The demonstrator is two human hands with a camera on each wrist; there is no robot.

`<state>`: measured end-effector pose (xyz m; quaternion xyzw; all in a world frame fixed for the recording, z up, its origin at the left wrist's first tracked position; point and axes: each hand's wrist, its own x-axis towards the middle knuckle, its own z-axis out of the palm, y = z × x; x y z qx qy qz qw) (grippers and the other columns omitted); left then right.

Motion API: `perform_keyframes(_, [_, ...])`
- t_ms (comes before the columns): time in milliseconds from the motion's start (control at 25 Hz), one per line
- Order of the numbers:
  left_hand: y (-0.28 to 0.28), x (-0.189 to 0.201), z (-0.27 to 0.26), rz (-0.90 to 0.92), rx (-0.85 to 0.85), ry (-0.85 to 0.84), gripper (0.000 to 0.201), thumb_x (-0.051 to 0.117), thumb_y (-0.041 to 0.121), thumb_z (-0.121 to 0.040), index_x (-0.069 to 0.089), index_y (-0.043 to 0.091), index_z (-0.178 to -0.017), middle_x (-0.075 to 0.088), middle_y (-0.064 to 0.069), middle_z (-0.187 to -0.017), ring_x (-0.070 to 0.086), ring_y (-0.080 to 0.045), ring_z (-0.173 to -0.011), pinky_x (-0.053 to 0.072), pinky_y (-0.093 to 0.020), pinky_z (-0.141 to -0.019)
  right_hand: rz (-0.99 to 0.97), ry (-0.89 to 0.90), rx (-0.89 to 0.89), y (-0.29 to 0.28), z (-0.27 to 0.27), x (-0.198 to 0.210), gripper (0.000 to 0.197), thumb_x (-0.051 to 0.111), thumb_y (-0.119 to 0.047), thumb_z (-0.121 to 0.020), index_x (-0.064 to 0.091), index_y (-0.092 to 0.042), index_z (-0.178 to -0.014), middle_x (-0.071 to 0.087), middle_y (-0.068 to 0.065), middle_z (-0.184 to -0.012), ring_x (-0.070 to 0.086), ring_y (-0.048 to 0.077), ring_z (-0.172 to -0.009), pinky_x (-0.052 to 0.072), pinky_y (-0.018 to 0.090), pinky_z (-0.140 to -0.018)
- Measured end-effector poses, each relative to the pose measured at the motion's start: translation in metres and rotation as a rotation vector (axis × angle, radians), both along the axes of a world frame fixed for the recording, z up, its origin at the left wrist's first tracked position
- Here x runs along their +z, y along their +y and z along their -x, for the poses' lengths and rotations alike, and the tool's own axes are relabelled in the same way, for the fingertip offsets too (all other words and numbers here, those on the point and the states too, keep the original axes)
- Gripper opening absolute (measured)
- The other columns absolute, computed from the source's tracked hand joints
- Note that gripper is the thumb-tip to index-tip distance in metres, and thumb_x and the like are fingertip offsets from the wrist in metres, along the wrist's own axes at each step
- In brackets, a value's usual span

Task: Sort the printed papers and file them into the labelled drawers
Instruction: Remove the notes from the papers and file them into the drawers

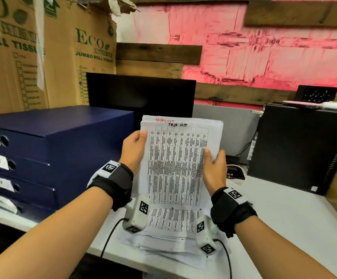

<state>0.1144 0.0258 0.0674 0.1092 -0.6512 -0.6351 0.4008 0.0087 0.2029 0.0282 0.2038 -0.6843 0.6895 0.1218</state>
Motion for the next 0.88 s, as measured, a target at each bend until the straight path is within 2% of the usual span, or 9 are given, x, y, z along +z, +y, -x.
perform_keyframes(120, [-0.001, 0.000, 0.002, 0.025, 0.013, -0.037, 0.029, 0.048, 0.024, -0.100, 0.063, -0.001, -0.102, 0.068, -0.012, -0.097, 0.062, -0.021, -0.085, 0.051, -0.038, -0.082, -0.011, 0.005, -0.001, 0.003, -0.002, -0.001, 0.017, 0.052, -0.025, -0.099, 0.047, -0.009, -0.103, 0.058, -0.007, -0.095, 0.057, 0.012, -0.091, 0.047, 0.023, -0.076])
perform_keyframes(280, [-0.008, -0.001, 0.005, 0.031, -0.005, -0.076, 0.025, 0.050, 0.025, -0.099, 0.064, 0.006, -0.107, 0.070, -0.013, -0.106, 0.066, -0.029, -0.100, 0.052, -0.046, -0.093, -0.024, 0.014, -0.010, 0.003, 0.000, 0.000, 0.016, 0.055, -0.023, -0.097, 0.049, -0.010, -0.104, 0.062, -0.001, -0.105, 0.059, 0.015, -0.096, 0.049, 0.031, -0.085])
perform_keyframes(360, [-0.008, -0.001, 0.005, 0.019, -0.017, -0.078, 0.036, 0.048, 0.034, -0.099, 0.064, 0.003, -0.107, 0.070, -0.015, -0.106, 0.066, -0.032, -0.102, 0.053, -0.048, -0.092, -0.011, 0.003, 0.001, 0.002, 0.000, 0.000, 0.018, 0.052, -0.026, -0.099, 0.049, -0.010, -0.106, 0.061, -0.001, -0.105, 0.059, 0.014, -0.095, 0.048, 0.030, -0.084])
perform_keyframes(400, [-0.006, 0.000, 0.004, 0.008, -0.026, -0.076, 0.044, 0.044, 0.040, -0.100, 0.065, 0.002, -0.108, 0.070, -0.015, -0.105, 0.067, -0.030, -0.100, 0.054, -0.045, -0.090, 0.001, -0.006, 0.010, 0.001, 0.000, -0.001, 0.019, 0.050, -0.028, -0.100, 0.049, -0.010, -0.107, 0.061, -0.003, -0.104, 0.058, 0.012, -0.093, 0.047, 0.029, -0.082])
perform_keyframes(520, [-0.001, -0.001, 0.003, 0.031, -0.036, -0.118, 0.055, 0.029, 0.049, -0.101, 0.067, 0.010, -0.111, 0.072, -0.004, -0.101, 0.069, -0.014, -0.092, 0.054, -0.025, -0.074, 0.008, -0.006, 0.032, -0.001, -0.002, -0.004, 0.021, 0.045, -0.031, -0.101, 0.048, -0.011, -0.109, 0.059, -0.008, -0.102, 0.057, 0.006, -0.090, 0.043, 0.025, -0.079])
perform_keyframes(600, [0.000, -0.006, 0.003, 0.058, -0.048, -0.114, 0.047, 0.030, 0.042, -0.103, 0.064, 0.012, -0.115, 0.071, -0.001, -0.103, 0.068, -0.015, -0.097, 0.054, -0.024, -0.077, 0.010, -0.006, 0.026, -0.005, -0.002, -0.005, 0.019, 0.044, -0.028, -0.102, 0.048, -0.011, -0.109, 0.059, -0.006, -0.103, 0.057, 0.011, -0.093, 0.043, 0.026, -0.080])
perform_keyframes(720, [-0.006, 0.000, -0.010, 0.130, 0.051, -0.057, 0.035, 0.039, 0.032, -0.103, 0.063, 0.007, -0.108, 0.070, -0.007, -0.103, 0.068, -0.024, -0.097, 0.056, -0.037, -0.083, 0.048, 0.019, 0.026, -0.016, -0.006, 0.003, 0.015, 0.044, -0.024, -0.102, 0.048, -0.011, -0.105, 0.060, -0.003, -0.103, 0.057, 0.013, -0.092, 0.042, 0.025, -0.077])
perform_keyframes(880, [-0.031, 0.041, -0.059, 0.273, 0.178, 0.020, 0.021, 0.050, 0.029, -0.099, 0.060, 0.012, -0.091, 0.068, -0.005, -0.095, 0.065, -0.014, -0.083, 0.054, -0.029, -0.074, 0.141, 0.080, 0.099, -0.055, -0.028, 0.021, 0.011, 0.044, -0.022, -0.102, 0.046, -0.011, -0.102, 0.058, -0.010, -0.095, 0.054, -0.003, -0.083, 0.042, 0.013, -0.068])
